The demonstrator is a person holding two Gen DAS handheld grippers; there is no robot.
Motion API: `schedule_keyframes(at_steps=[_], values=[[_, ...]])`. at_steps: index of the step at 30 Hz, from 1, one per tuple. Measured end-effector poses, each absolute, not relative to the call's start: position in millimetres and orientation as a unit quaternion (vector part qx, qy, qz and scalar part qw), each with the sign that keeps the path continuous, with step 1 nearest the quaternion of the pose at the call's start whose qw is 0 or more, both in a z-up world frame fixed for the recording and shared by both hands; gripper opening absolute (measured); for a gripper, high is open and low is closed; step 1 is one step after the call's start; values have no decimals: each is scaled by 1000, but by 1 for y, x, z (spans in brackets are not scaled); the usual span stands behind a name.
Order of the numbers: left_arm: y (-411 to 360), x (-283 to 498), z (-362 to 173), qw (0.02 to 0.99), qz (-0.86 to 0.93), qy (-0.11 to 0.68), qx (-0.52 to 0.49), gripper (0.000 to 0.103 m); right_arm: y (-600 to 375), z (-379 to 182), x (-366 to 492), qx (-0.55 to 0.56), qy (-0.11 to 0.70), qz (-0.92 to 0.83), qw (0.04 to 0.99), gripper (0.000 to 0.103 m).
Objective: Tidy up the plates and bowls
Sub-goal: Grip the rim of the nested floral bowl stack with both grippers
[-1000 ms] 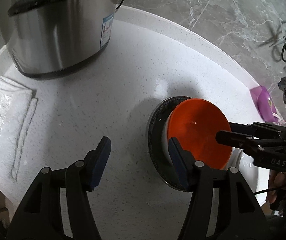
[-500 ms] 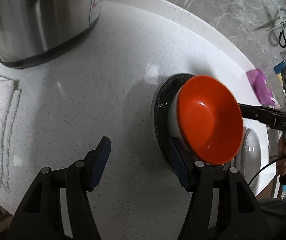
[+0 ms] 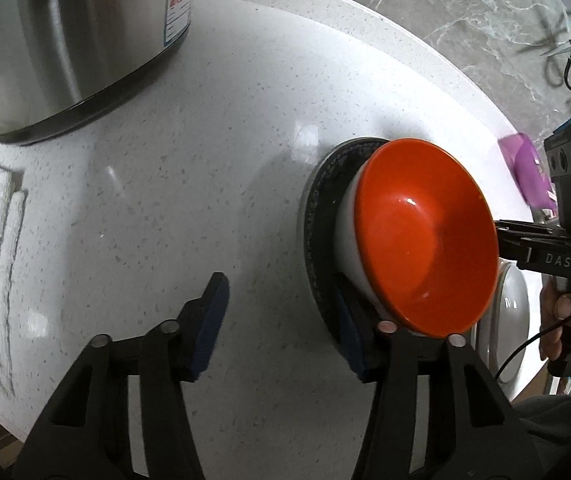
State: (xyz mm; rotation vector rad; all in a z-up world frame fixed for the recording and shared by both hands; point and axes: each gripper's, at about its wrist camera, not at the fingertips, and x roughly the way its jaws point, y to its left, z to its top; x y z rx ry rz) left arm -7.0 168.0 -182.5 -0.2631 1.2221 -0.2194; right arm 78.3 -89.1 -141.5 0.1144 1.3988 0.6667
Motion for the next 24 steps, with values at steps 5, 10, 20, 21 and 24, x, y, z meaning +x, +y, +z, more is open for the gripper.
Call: schedule_keyframes(at_steps=[5,10,20,21,24], values=[[168,7,-179,802,-123,570,-131,25,-94,-144,79,68,626,317,709,28],[155,20,-178,796,-137,577,-119,11,-94,-143,78,90,628,337,696,11],[150,24,-177,787,-152,583,-133,10,-96,-144,78,97,624,333,700,11],[151,24,-177,789,-152,581,-132,10,-96,-144,78,98,623,333,701,11],[154,21,-177,790,-154,579,-134,10,-97,-144,78,100,620,333,703,11]])
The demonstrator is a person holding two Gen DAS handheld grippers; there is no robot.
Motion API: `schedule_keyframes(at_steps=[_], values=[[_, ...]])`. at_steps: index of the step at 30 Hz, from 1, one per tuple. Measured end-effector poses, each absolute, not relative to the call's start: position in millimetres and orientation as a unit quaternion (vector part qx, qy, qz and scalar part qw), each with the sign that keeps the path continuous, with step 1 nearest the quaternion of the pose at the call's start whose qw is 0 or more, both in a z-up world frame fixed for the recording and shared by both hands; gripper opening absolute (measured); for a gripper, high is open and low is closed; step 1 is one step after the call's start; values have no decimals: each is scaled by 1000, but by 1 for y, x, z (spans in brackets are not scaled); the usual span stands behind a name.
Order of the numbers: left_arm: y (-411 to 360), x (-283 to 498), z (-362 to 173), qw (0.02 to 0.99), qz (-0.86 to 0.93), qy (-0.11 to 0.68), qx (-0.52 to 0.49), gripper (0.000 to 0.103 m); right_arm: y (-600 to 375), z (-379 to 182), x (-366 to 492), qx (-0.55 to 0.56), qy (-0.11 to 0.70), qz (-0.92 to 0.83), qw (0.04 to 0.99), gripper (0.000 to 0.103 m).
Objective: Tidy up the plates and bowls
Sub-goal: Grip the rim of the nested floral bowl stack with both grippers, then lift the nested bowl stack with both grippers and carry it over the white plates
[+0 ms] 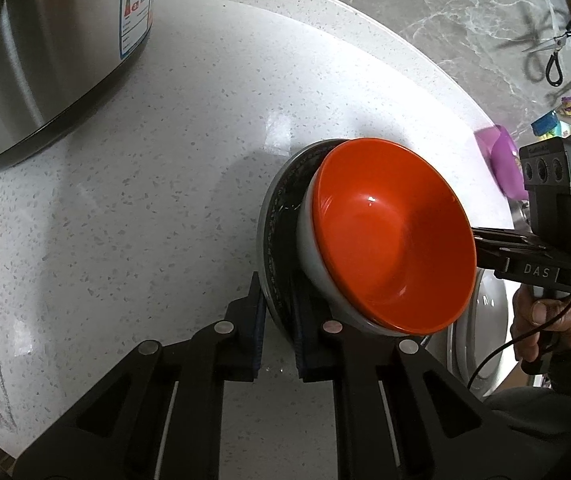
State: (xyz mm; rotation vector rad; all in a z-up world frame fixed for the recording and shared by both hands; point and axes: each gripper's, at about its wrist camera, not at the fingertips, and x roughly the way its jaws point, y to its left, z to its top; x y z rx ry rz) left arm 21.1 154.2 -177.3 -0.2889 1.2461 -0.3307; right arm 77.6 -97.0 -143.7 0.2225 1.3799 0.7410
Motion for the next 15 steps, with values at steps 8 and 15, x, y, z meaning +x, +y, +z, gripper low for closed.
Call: schedule_keyframes(at_steps=[8,15], values=[[157,19,-173,796,-154,573,-120,10,-98,-137,76,95,611,334,712,10],[154,17,-162,801,-159,566,-116,9,-101,-133,75,97,607,331,716,10]])
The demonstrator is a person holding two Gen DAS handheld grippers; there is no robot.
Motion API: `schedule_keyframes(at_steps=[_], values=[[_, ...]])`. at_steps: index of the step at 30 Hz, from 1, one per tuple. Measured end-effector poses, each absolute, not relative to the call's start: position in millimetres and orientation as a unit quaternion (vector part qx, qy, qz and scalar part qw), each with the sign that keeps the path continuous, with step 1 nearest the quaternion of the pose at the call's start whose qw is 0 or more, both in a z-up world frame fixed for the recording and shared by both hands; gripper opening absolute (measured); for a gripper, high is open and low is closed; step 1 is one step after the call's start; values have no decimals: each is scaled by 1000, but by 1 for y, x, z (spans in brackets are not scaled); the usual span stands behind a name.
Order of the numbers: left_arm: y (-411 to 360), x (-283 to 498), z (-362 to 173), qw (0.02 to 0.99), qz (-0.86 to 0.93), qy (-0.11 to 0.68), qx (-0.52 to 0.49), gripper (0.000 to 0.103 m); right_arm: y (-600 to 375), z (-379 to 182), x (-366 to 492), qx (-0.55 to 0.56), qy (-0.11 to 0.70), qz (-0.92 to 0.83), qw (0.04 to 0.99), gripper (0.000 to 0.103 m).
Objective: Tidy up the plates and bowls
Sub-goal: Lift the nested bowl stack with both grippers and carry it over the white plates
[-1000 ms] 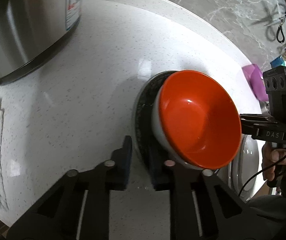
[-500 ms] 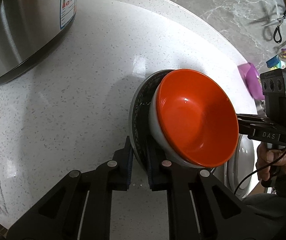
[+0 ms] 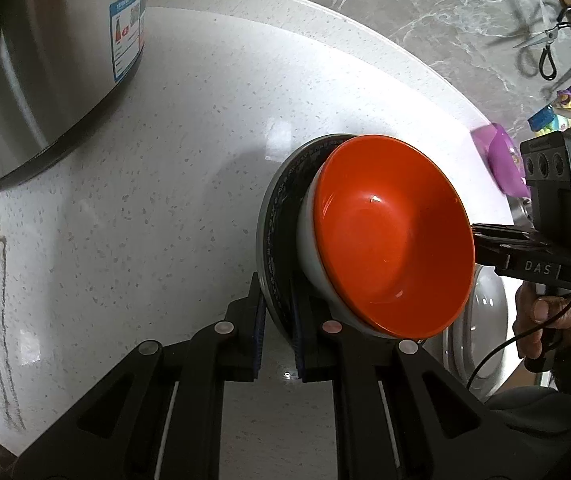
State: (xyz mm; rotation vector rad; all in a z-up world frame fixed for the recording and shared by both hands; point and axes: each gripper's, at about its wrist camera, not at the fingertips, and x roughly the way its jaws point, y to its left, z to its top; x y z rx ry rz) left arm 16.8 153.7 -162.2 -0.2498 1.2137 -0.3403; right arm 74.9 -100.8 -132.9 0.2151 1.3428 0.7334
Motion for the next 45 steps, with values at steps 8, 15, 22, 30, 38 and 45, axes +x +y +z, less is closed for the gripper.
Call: schedule_keyframes(at_steps=[8,15,22,30,38,45], values=[[137,12,-134,807,-177,555,-100,9,-114,-111,67,100,599,314,730,10],[113,4,-106,803,-219,548,-79,9,-139,-81,47,110,591,279,749,10],[64,-11,-82,794,-263,545,-62,9,-186,-53,13,138,585,235,764,10],[-2,-50,-86,781,-280,555,-54,9,-243,-53,-25,156,588,203,767,10],[-50,-82,-105,774,-271,571,-37,9,-289,-72,-48,167,600,187,760,10],[-69,-93,-123,769,-266,580,-34,9,-307,-83,-60,173,606,184,755,10]])
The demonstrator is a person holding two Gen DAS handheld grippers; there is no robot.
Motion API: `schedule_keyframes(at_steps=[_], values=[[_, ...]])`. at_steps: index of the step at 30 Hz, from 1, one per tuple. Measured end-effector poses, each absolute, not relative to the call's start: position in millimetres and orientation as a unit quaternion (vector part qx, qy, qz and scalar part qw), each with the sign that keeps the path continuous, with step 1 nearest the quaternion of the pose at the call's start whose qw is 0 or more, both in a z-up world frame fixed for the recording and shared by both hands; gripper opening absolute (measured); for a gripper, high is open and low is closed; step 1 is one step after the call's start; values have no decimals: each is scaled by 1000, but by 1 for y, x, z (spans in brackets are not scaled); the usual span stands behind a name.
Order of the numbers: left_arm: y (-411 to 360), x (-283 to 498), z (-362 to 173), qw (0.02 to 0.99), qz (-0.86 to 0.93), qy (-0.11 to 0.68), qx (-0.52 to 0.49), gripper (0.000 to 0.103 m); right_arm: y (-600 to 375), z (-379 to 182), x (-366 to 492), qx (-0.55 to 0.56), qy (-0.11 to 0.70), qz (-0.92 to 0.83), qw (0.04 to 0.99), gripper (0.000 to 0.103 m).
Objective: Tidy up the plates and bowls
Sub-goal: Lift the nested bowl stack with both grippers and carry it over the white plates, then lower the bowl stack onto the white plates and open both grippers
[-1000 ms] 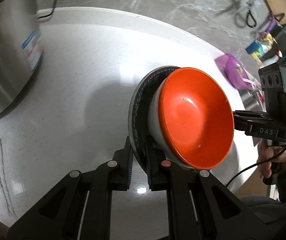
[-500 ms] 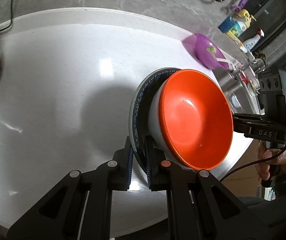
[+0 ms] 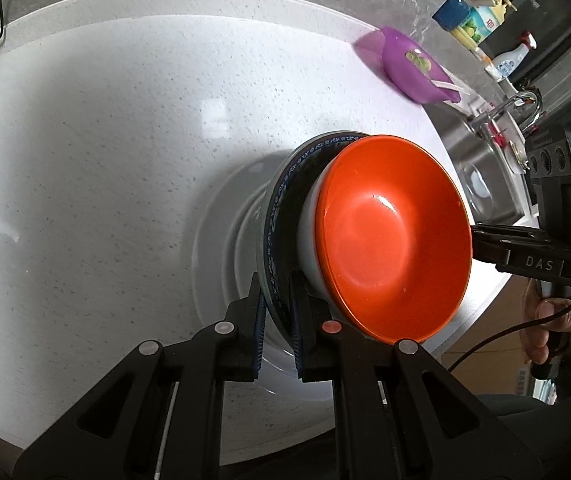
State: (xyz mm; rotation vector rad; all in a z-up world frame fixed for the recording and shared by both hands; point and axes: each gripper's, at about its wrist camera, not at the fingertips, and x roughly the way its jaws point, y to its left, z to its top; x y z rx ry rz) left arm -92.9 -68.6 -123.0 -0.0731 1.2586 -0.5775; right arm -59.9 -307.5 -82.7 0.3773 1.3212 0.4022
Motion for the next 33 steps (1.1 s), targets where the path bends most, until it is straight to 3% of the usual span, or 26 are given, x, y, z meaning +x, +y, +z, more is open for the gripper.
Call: schedule_keyframes(at_steps=[33], values=[[-89,-87,-149,782,-230,579,-18,12,-305,-107,-70,140,608,167,763,14]])
